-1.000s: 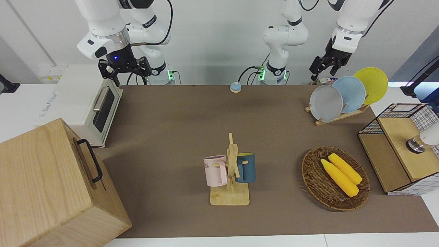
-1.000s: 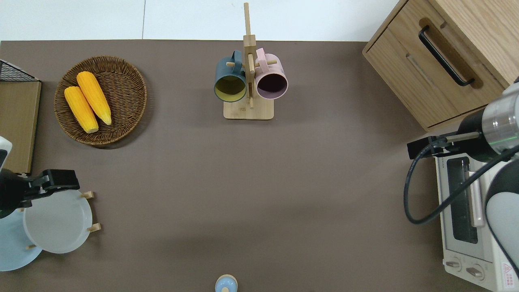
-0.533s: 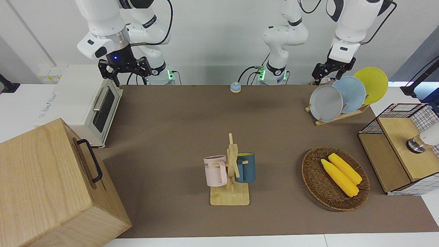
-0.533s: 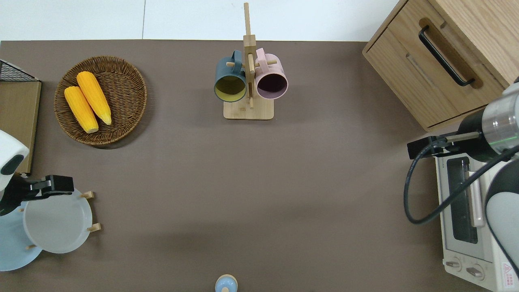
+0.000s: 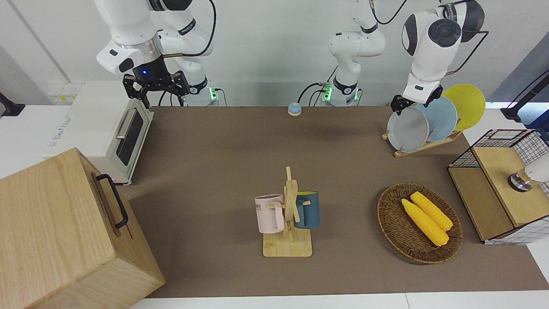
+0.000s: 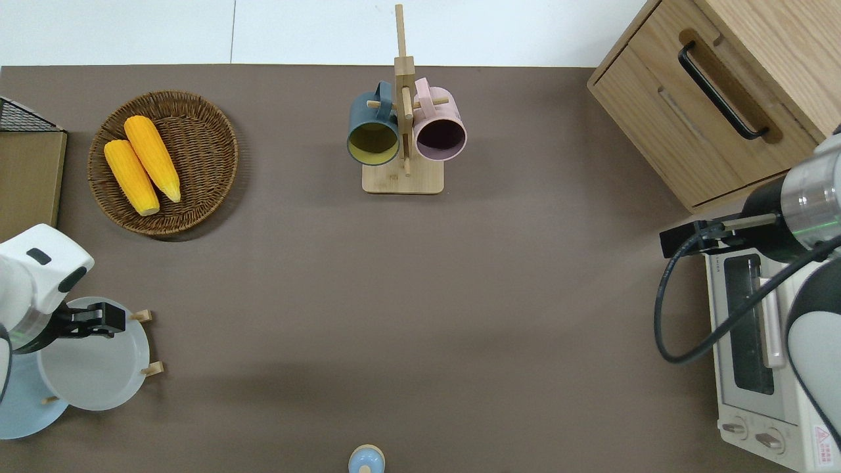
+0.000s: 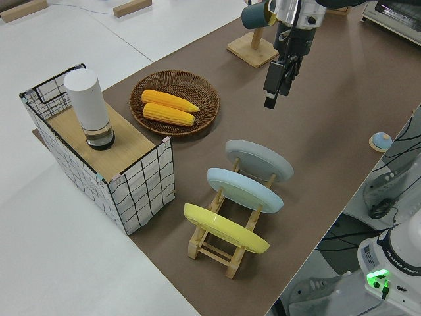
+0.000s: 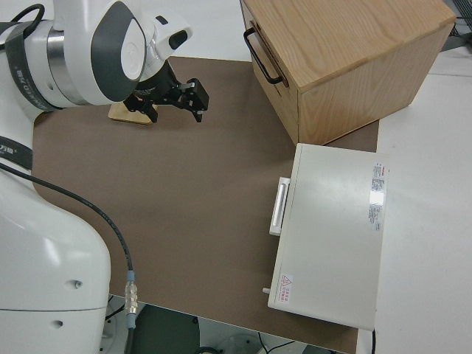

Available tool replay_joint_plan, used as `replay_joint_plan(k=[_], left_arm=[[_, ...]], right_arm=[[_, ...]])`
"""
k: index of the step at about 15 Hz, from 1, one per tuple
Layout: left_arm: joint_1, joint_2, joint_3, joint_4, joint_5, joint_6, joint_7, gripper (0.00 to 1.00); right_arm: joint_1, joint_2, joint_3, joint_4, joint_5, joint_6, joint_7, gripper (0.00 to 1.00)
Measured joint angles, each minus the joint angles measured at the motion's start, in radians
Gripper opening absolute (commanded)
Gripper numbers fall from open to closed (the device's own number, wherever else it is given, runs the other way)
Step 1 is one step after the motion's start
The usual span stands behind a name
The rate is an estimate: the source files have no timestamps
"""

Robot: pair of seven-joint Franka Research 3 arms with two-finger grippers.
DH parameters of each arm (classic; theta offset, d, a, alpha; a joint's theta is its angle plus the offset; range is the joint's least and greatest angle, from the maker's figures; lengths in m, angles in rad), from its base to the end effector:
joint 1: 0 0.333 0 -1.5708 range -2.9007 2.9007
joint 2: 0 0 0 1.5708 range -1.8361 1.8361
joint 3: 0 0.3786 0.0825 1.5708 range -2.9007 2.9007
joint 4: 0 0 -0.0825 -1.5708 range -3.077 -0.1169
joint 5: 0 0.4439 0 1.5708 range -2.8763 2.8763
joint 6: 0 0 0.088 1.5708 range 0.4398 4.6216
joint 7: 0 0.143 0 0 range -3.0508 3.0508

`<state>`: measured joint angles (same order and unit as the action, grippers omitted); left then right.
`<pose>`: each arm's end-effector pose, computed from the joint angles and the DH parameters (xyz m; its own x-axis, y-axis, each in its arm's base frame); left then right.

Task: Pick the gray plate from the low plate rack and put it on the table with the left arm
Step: 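Move the left gripper down toward the gray plate in the low rack, then close the left gripper on the rim of the top gray plate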

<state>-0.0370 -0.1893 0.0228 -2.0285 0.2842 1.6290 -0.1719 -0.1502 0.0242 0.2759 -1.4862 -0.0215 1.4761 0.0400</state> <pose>0.5179 0.0319 0.5291 0.9777 0.1332 -0.1622 0.0800 -0.9511 -0.2984 0.6083 0.0713 0.6733 0.9960 0.0836 -0.0327 0.0842 -0.9963 0.0162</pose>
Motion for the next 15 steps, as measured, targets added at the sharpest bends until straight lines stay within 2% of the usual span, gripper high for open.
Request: replay_joint_plan(k=[5, 11, 13, 15], left_arm=[[0.031, 0.025, 0.012, -0.038, 0.052, 0.000, 0.087, 0.99], [0.050, 0.071, 0.028, -0.075, 0.128, 0.000, 0.102, 0.99], [0.057, 0.079, 0.034, -0.075, 0.131, 0.002, 0.104, 0.89], [0.059, 0.086, 0.051, -0.075, 0.133, 0.008, 0.105, 0.72]], right_arm=[[0.000, 0.000, 0.000, 0.000, 0.000, 0.000, 0.000, 0.983], [0.000, 0.000, 0.000, 0.000, 0.000, 0.000, 0.000, 0.983], [0.000, 0.000, 0.000, 0.000, 0.000, 0.000, 0.000, 0.983], [0.000, 0.000, 0.000, 0.000, 0.000, 0.000, 0.000, 0.983]])
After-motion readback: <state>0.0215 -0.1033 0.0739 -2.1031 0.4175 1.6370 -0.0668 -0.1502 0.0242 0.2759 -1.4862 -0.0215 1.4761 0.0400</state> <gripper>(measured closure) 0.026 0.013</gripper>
